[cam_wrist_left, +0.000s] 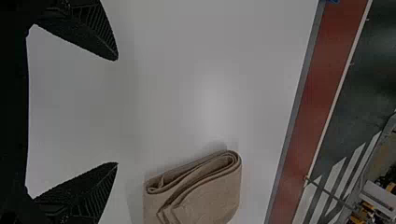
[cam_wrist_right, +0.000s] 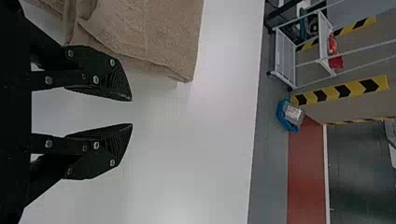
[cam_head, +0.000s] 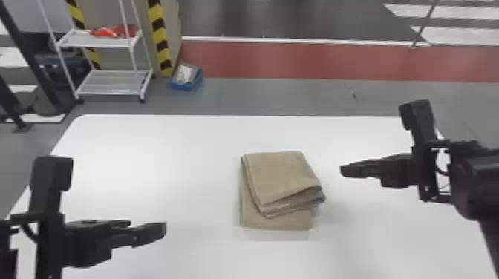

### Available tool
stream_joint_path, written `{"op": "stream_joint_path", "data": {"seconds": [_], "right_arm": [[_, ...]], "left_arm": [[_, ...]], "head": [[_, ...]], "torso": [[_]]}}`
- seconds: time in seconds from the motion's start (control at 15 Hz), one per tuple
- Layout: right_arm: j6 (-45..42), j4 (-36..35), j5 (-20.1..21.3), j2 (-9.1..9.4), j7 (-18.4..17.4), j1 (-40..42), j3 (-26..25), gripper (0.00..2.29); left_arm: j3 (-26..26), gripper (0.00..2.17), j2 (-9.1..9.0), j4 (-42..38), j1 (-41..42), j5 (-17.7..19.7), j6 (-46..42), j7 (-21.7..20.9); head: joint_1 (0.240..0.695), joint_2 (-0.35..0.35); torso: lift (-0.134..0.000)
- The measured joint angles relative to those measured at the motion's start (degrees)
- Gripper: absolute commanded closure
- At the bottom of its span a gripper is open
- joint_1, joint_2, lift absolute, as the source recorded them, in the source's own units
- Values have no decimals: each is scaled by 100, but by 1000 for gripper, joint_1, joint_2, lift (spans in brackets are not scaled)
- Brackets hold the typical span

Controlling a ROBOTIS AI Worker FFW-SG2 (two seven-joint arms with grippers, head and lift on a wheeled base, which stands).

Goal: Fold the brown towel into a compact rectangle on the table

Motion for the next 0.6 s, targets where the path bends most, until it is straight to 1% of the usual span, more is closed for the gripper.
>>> {"op": "stream_joint_path", "data": {"seconds": [0.07,0.2,0.27,0.4,0.53,0.6], "right_arm": [[43,-240,202,-194,279,54,221,53],[57,-646,734,-607,779,164,839,73],[44,-745,943,-716,990,190,1068,87],[-34,-882,1226,-863,1400,208,1397,90],[-111,-1033,1394,-1024,1658,209,1555,97],[-163,-1129,1476,-1141,1793,208,1622,97]], "left_arm": [[-37,80,-11,3,-11,-11,0,30],[-80,80,-22,5,-16,-38,0,52],[-79,80,-23,5,-9,-49,0,54],[-57,80,-24,6,16,-61,0,57],[-53,80,-28,6,24,-75,0,64],[-65,80,-35,8,25,-90,0,72]], "head": [[695,-59],[695,-48],[695,-39],[695,-16],[695,0],[695,1]], "torso": [[-124],[-124],[-124],[-124],[-124],[-124]]}}
